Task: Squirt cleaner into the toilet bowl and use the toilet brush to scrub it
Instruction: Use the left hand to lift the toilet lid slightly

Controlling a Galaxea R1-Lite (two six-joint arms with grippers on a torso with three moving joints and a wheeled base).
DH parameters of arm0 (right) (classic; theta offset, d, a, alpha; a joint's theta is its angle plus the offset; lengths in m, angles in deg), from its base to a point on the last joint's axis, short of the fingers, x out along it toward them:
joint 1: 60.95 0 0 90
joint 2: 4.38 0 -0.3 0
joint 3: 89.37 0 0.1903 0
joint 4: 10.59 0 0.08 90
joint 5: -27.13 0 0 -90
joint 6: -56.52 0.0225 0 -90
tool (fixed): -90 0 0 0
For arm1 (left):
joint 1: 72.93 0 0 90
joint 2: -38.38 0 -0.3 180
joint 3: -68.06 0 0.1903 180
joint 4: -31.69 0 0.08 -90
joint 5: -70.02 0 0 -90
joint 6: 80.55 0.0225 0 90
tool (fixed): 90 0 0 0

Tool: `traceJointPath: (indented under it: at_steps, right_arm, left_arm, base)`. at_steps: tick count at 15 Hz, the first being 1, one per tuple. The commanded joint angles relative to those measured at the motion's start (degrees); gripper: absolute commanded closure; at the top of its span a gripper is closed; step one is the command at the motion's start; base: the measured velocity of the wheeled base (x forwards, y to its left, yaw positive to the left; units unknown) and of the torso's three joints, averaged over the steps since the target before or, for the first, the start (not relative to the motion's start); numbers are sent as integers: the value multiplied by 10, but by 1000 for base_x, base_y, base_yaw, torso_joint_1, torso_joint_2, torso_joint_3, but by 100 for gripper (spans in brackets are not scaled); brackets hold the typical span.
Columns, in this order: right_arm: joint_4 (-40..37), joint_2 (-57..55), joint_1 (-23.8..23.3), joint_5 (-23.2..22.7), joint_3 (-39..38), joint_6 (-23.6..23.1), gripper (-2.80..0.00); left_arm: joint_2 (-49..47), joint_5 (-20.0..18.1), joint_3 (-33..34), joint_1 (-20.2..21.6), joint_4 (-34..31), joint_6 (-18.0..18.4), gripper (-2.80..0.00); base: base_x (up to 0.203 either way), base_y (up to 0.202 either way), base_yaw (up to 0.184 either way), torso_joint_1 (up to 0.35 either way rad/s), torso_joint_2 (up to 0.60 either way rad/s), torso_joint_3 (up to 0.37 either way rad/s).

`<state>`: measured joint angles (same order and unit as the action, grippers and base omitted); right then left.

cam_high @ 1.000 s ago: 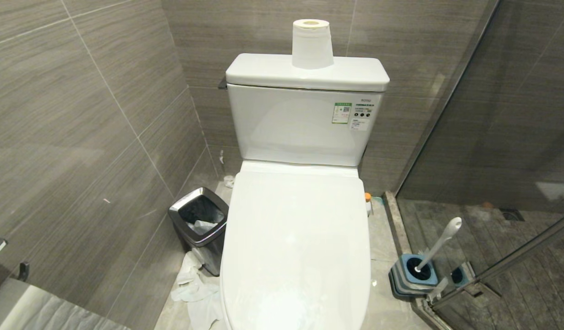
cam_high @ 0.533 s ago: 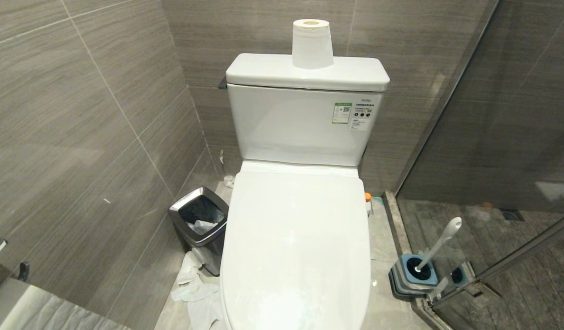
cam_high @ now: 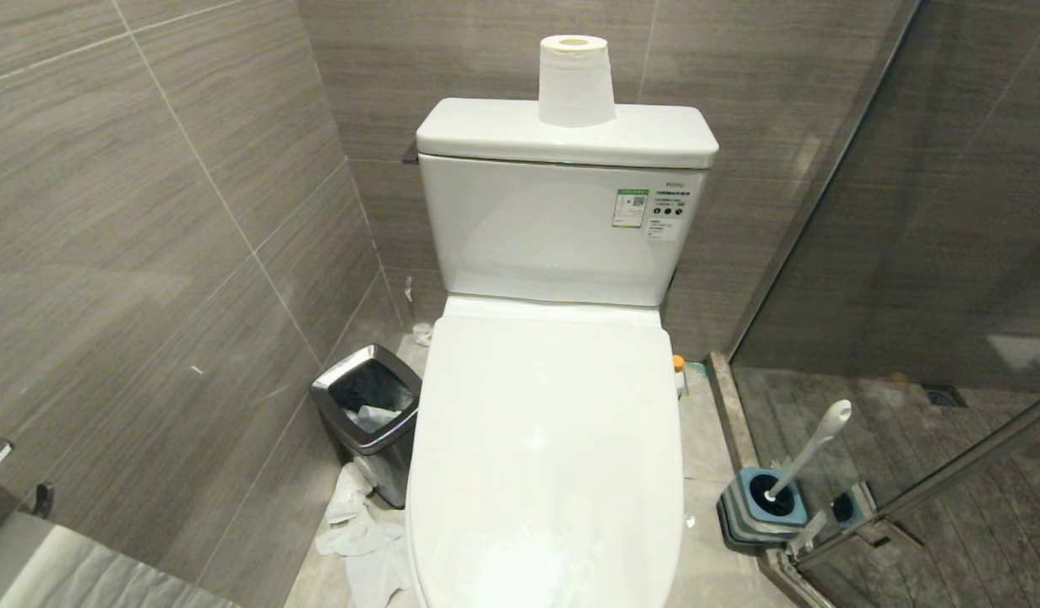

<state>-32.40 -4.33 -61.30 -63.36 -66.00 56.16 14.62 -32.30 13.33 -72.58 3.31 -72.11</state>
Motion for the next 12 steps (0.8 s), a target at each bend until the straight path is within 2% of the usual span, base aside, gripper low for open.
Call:
traceJointPath:
  at_steps: [1,4,7,12]
  right_arm:
    - [0,0,0,0,-7,-1,0]
    - [0,0,0,0,-7,-1,0]
    - [0,0,0,0,-7,0,0]
    - [0,0,0,0,-7,-1,0]
  left_arm:
    - [-136,-2,-24,0,32,0,0]
    - [-257,-3,-46,-6,97,0,0]
    - [-349,3,-71,-29,149,-2,0]
    - [-503,9,-139,-44,165,-3,0]
  base:
    - [0,0,0,0,0,0]
    - [0,0,0,0,0,0]
    - [0,0,0,0,0,0]
    - [0,0,0,0,0,0]
